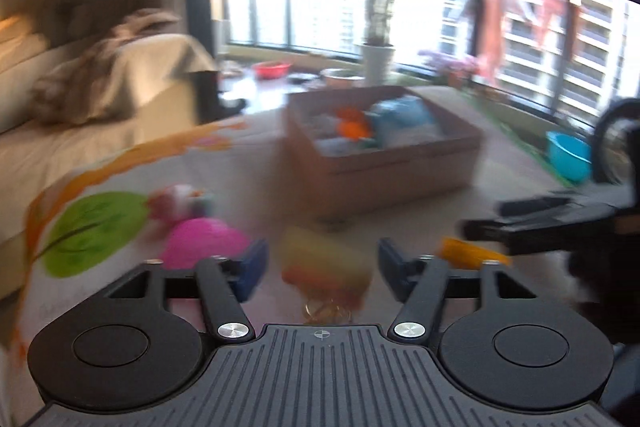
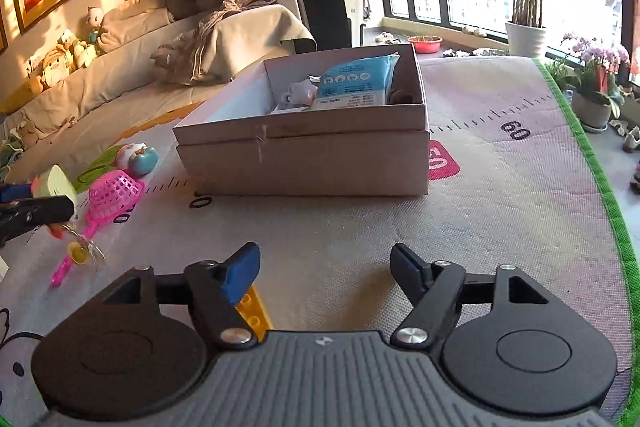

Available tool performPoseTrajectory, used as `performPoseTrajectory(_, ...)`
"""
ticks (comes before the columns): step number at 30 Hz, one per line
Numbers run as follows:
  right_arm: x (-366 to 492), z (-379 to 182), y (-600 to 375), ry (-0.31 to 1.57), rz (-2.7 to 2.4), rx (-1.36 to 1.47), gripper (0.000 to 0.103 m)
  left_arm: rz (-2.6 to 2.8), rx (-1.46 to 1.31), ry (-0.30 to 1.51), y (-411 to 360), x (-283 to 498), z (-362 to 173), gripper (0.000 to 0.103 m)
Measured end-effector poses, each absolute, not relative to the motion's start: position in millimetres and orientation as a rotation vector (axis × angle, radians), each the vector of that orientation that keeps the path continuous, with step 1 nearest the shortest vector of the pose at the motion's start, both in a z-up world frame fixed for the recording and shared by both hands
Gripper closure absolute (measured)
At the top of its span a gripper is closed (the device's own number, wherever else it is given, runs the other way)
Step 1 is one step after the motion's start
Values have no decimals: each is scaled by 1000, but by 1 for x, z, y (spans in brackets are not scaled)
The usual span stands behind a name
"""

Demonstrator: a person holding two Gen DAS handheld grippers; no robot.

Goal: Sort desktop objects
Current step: 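Grasp the yellow brick with the right gripper while the left grasps the pink-yellow keychain toy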

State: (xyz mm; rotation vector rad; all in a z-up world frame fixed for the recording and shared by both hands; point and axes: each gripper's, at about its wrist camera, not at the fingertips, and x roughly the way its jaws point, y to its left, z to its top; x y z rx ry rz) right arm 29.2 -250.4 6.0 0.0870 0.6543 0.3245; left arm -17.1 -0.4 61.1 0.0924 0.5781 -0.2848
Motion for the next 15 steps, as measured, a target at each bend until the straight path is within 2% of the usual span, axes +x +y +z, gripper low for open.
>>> performPoseTrajectory(6,27,6,-250,639,324,84,25,-357,154,623,-24,-27,45,12)
performPoseTrajectory(15,24,7,-243,635,322,37,23,-302,148,692,-20,-23,27,6)
